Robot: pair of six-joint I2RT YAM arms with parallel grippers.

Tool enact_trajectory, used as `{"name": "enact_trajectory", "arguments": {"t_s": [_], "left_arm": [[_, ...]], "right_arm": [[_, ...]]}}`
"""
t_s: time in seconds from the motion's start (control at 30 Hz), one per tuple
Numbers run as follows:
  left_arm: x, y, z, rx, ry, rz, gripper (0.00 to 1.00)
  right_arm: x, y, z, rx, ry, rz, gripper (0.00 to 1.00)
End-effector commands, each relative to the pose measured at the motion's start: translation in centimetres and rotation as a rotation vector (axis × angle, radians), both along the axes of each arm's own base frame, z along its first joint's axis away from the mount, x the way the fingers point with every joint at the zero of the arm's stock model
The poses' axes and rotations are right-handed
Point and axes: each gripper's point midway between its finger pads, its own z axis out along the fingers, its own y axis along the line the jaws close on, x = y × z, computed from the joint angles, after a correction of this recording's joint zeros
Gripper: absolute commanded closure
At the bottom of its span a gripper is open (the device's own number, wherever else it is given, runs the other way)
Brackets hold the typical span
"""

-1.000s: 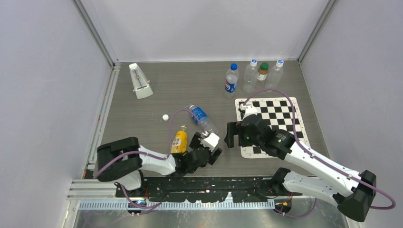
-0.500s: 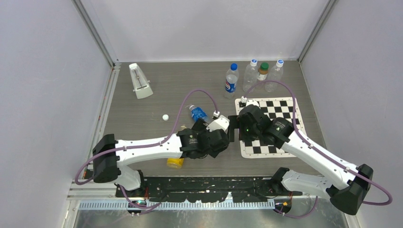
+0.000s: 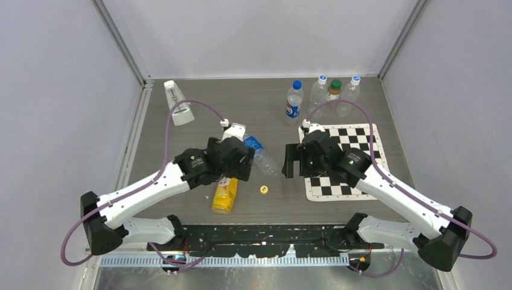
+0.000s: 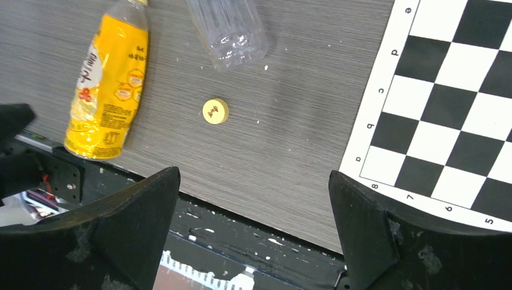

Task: Screw on the bottle caps
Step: Pick up the bottle cap from the center of the board.

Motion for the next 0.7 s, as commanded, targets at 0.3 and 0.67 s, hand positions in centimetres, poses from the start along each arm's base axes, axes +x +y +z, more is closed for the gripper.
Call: {"name": "enact_trajectory", "arguments": {"t_s": [0.3,0.67], "left_arm": [[0.5,6.0,-3.4,-0.095,0.135,0.162,0.00],[0.5,8.0,-5.5,-0.086,0.150,0.218,0.00]], "right_arm": [[1.1,5.9,-6.0,-0.068,0.118,0.279,0.05],[1.0,9.5,-11.3,-0.262,0.146,0.394,0.18]]}}
